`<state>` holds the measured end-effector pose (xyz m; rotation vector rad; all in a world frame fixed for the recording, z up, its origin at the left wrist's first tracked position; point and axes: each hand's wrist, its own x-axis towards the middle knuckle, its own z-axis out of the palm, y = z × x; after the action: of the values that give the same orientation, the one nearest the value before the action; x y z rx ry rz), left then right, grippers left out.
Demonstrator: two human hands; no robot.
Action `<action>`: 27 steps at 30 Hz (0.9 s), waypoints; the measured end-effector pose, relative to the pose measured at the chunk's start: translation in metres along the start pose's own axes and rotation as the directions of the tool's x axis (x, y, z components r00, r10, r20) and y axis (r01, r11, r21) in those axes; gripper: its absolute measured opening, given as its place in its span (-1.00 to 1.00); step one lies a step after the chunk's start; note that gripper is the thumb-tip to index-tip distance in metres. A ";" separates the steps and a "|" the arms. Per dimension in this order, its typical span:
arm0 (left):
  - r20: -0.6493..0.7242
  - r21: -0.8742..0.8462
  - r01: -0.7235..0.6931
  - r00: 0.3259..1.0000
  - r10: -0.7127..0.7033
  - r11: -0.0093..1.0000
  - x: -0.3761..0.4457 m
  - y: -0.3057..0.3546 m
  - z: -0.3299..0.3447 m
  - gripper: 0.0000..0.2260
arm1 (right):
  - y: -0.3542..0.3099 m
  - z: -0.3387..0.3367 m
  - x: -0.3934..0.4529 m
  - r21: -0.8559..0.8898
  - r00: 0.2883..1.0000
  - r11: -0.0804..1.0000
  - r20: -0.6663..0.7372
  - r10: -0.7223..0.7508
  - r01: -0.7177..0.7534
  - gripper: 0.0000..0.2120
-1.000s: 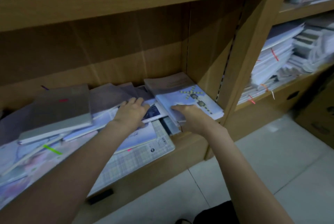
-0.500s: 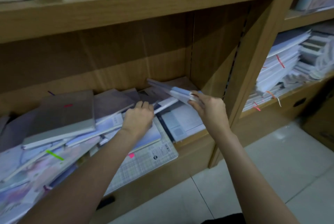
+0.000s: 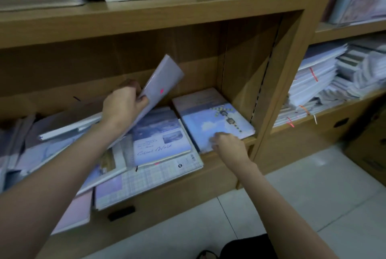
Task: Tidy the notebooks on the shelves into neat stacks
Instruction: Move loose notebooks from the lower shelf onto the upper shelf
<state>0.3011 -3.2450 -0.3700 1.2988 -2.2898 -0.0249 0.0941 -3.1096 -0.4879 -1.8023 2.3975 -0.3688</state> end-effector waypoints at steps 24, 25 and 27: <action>-0.022 0.040 -0.473 0.880 0.474 0.880 -0.163 -0.077 0.031 -0.89 | -0.087 -0.047 -0.021 0.783 0.912 0.471 0.322 0.254 -0.407 -0.88; -0.042 0.010 -0.442 0.896 0.442 0.897 -0.164 -0.077 0.030 -0.87 | -0.091 -0.052 -0.024 0.772 0.912 0.485 0.332 0.242 -0.410 -0.84; -0.116 -0.039 -0.375 0.922 0.369 0.926 -0.165 -0.074 0.025 -0.84 | -0.101 -0.063 -0.030 0.810 0.917 0.431 0.341 0.206 -0.397 -0.81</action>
<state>0.4180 -3.1577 -0.4793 0.7961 -2.3843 0.1030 0.1816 -3.0993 -0.4019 -0.8419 1.7473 -1.0710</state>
